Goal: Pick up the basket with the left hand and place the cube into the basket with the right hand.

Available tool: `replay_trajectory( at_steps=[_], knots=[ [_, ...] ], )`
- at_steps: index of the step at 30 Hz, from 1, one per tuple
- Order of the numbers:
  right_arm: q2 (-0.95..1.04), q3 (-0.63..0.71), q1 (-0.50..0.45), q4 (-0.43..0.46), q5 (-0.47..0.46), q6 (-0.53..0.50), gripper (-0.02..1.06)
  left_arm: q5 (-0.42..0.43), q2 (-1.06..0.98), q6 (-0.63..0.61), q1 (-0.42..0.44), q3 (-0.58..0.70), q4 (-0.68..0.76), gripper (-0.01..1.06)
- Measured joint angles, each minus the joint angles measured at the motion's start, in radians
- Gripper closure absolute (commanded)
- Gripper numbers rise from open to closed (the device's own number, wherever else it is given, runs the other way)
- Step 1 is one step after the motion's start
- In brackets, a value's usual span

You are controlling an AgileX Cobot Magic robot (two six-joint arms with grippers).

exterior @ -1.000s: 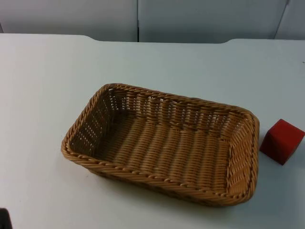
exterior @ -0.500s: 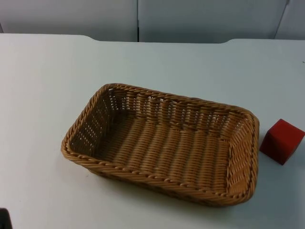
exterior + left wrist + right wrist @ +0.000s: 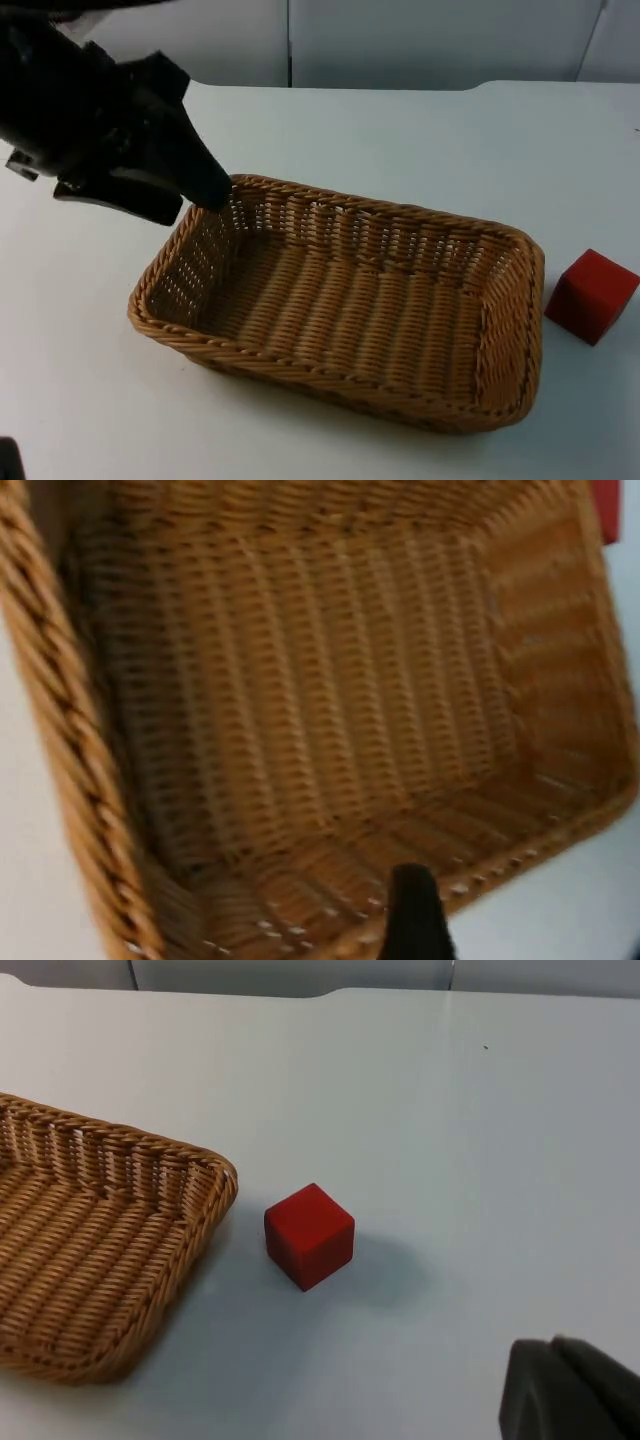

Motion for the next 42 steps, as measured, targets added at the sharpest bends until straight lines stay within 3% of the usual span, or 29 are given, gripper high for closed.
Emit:
replay_trajectory(
  at_steps=[3, 11, 31, 34, 35, 37, 38, 42],
  knots=[
    [0.0, 0.0, 0.0, 0.0, 0.0, 0.0, 1.03, -0.159, 0.036, 0.004, 0.0, -0.02, 0.082, 0.47],
    [0.0, 0.0, 0.0, 0.0, 0.0, 0.0, 1.03, -0.324, 0.047, 0.009, 0.0, -0.02, 0.215, 0.47],
    [0.0, 0.0, 0.0, 0.0, 0.0, 0.0, 1.03, -0.315, 0.251, 0.009, 0.0, -0.02, 0.171, 0.48],
    [0.0, 0.0, 0.0, 0.0, 0.0, 0.0, 1.03, -0.314, 0.264, 0.009, 0.0, -0.02, 0.164, 0.54],
    [0.0, 0.0, 0.0, 0.0, 0.0, 0.0, 1.03, -0.308, 0.27, 0.009, 0.0, -0.02, 0.154, 0.62],
    [0.0, 0.0, 0.0, 0.0, 0.0, 0.0, 1.03, -0.293, 0.274, 0.009, -0.002, -0.027, 0.141, 0.83],
    [0.0, 0.0, 0.0, 0.0, 0.0, 0.0, 1.03, -0.293, 0.274, 0.009, -0.002, -0.027, 0.141, 1.04],
    [0.0, 0.0, 0.0, 0.0, 0.0, 0.0, 1.03, -0.293, 0.274, 0.01, -0.006, -0.029, 0.134, 1.05]
  ],
)
